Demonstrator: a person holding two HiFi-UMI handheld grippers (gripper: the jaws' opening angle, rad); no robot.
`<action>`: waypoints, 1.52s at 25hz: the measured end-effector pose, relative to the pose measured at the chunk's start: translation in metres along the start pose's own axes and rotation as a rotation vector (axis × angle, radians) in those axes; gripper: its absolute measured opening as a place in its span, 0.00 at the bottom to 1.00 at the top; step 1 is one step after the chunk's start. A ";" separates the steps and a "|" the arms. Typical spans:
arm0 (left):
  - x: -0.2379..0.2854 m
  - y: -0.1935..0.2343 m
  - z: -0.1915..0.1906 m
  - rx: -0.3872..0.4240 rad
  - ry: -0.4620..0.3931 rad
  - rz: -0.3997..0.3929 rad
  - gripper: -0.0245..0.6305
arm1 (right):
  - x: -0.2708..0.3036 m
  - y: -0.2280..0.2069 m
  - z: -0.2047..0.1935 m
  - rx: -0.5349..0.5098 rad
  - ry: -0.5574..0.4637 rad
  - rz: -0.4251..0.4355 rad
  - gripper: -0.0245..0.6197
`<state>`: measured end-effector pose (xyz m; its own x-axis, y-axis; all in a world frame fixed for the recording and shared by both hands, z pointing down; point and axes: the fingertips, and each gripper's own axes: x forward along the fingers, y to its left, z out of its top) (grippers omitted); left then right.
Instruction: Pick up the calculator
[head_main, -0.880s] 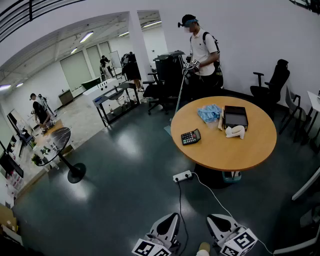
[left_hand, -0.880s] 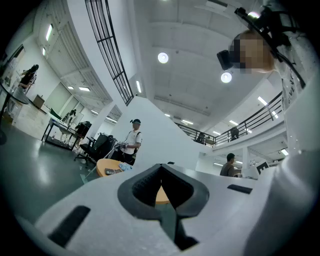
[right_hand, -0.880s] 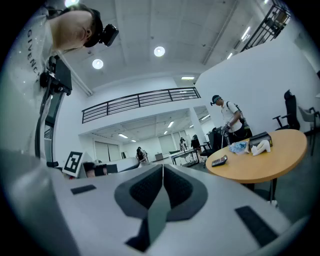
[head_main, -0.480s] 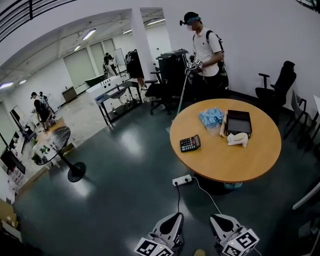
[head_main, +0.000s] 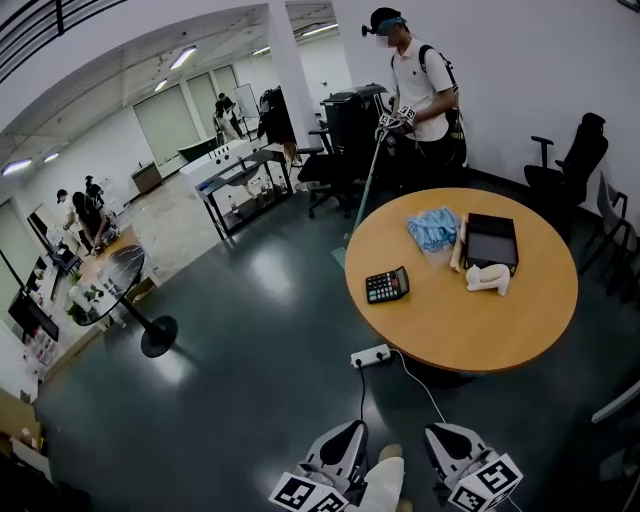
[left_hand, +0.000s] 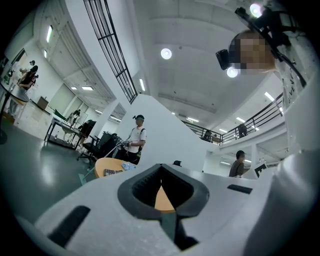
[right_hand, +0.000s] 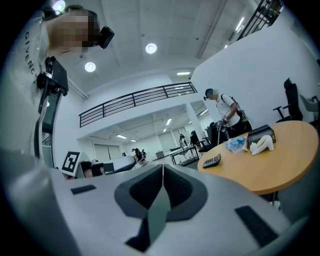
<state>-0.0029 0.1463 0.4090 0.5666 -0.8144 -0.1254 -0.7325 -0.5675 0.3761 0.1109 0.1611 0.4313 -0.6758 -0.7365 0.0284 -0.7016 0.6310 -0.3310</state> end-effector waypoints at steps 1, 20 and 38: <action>0.007 0.004 -0.001 -0.002 -0.003 0.000 0.05 | 0.003 -0.007 0.001 0.000 0.001 -0.004 0.05; 0.245 0.106 -0.017 0.195 -0.056 -0.136 0.05 | 0.173 -0.150 0.061 -0.142 -0.051 -0.174 0.05; 0.319 0.182 -0.084 0.083 0.093 -0.150 0.05 | 0.281 -0.243 0.023 -0.025 0.113 -0.194 0.06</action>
<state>0.0762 -0.2069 0.5151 0.7013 -0.7075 -0.0872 -0.6638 -0.6927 0.2820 0.0966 -0.2045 0.4983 -0.5476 -0.8135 0.1956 -0.8254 0.4869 -0.2859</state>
